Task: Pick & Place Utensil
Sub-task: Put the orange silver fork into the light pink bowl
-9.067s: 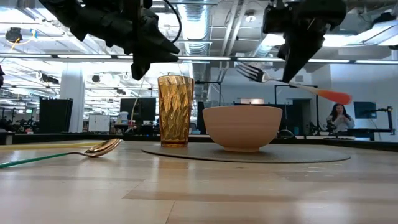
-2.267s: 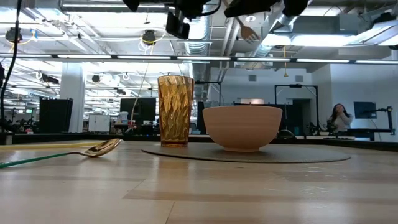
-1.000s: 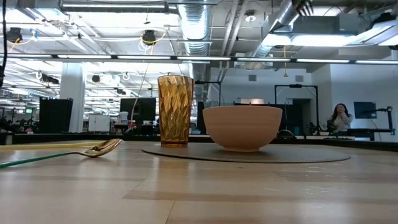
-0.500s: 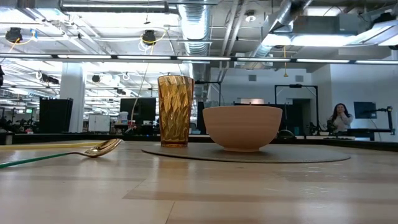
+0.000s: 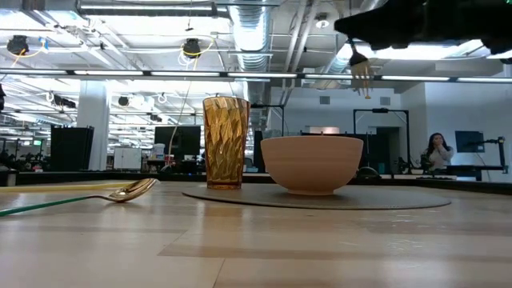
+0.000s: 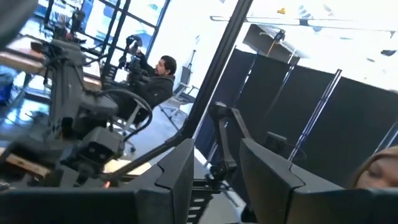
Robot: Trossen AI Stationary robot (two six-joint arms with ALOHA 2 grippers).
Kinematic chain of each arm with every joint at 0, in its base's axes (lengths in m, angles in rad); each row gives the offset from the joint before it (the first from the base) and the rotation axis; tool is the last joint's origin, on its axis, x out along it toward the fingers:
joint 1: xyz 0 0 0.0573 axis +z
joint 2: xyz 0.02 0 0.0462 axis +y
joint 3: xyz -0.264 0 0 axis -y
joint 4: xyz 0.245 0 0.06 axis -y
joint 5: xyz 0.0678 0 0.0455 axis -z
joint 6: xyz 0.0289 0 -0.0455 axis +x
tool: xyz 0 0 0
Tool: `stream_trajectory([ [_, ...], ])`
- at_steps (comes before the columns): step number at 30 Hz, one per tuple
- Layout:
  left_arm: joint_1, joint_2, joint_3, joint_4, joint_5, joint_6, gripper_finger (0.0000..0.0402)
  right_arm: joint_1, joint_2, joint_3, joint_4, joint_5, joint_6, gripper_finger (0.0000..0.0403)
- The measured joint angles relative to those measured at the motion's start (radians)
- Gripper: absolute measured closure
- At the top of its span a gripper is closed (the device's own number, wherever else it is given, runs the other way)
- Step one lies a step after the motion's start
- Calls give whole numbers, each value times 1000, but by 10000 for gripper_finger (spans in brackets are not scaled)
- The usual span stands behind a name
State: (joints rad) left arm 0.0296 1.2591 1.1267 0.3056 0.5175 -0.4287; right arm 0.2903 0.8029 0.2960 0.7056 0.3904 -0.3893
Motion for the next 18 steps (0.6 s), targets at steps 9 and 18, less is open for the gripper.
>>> stream_trajectory([
  [9, 0, 0, -1, -44, 0, 14, 270, -97, 248, -8, 183, -159, 131, 403],
  [18, 0, 0, -61, -44, 0, 13, 270, -182, 492, -7, 353, -156, 155, 398],
])
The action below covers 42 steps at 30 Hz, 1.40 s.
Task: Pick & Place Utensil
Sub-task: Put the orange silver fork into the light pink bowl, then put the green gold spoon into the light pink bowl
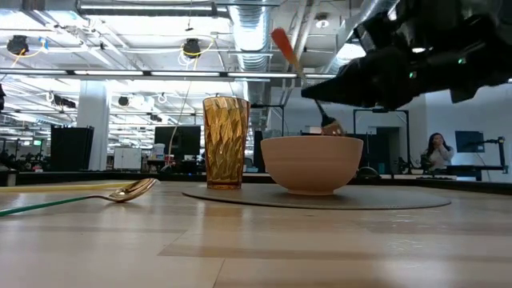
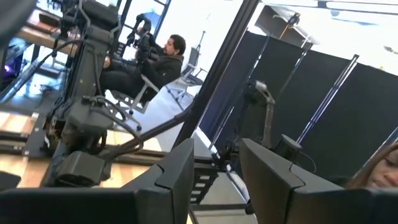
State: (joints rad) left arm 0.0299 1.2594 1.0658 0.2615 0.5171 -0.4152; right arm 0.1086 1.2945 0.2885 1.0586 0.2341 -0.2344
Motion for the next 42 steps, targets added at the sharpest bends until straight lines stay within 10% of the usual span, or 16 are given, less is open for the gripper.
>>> stream_trajectory([
  [15, 0, 0, -16, 1, 0, 0, 270, -47, 217, 86, 16, 26, -9, 374],
  [29, 0, 0, -16, -7, 0, -11, 270, -46, 71, 136, -160, 29, -11, 291],
  [42, -215, 0, -15, -732, -43, -127, 270, -2, -267, 135, -439, 29, -10, 282],
])
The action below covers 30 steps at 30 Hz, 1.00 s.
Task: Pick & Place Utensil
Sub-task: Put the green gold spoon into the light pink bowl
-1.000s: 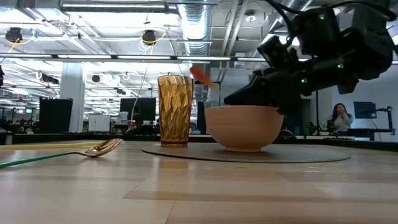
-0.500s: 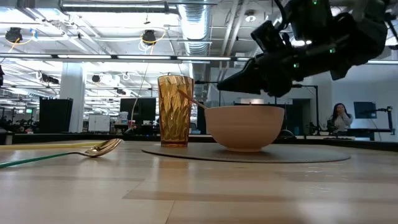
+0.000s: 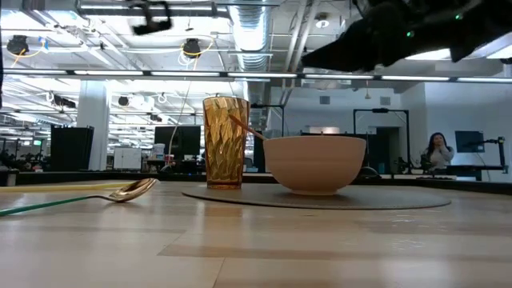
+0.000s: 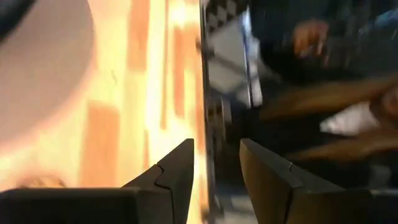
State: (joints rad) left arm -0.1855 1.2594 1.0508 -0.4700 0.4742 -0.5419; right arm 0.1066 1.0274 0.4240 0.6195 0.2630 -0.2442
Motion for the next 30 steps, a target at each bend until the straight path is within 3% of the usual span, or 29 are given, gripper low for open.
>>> stream_trajectory([
  [3, -99, 7, 0, -34, -74, -85, 270, 0, -78, 0, -103, 0, 1, 282],
  [9, -256, 18, -46, -38, -353, -363, 270, 0, -181, 0, -226, 0, 1, 282],
  [16, -323, 19, -216, -41, -415, -737, 270, -4, -279, -1, -267, 5, -5, 282],
  [24, -335, 19, -349, -26, -464, -836, 270, -5, -353, -1, -279, 105, -80, 282],
  [30, -345, 20, -382, 11, -602, -827, 270, -5, -357, -1, -281, 105, -107, 282],
])
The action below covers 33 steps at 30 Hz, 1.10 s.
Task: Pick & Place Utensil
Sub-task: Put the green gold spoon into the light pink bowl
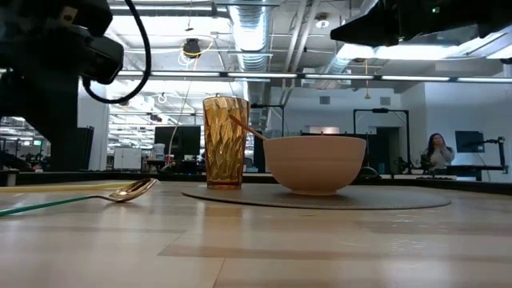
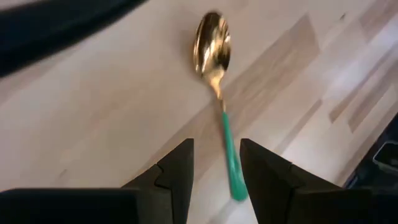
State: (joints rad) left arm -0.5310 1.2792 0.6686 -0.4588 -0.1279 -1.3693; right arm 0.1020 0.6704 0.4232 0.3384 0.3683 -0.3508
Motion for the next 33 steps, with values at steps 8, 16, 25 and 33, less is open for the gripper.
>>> stream_trajectory([
  [8, -38, 121, -28, 193, -56, 76, 270, 0, 1, 0, -18, 0, 0, 282],
  [16, -47, 303, -24, 341, -48, 111, 270, 0, 1, 0, -17, 0, 0, 282],
  [25, -47, 324, -25, 356, -61, 116, 301, 0, 1, 0, -16, 0, 0, 282],
  [33, -6, 331, -29, 456, -56, 168, 389, 0, 1, 0, -17, 0, 0, 282],
])
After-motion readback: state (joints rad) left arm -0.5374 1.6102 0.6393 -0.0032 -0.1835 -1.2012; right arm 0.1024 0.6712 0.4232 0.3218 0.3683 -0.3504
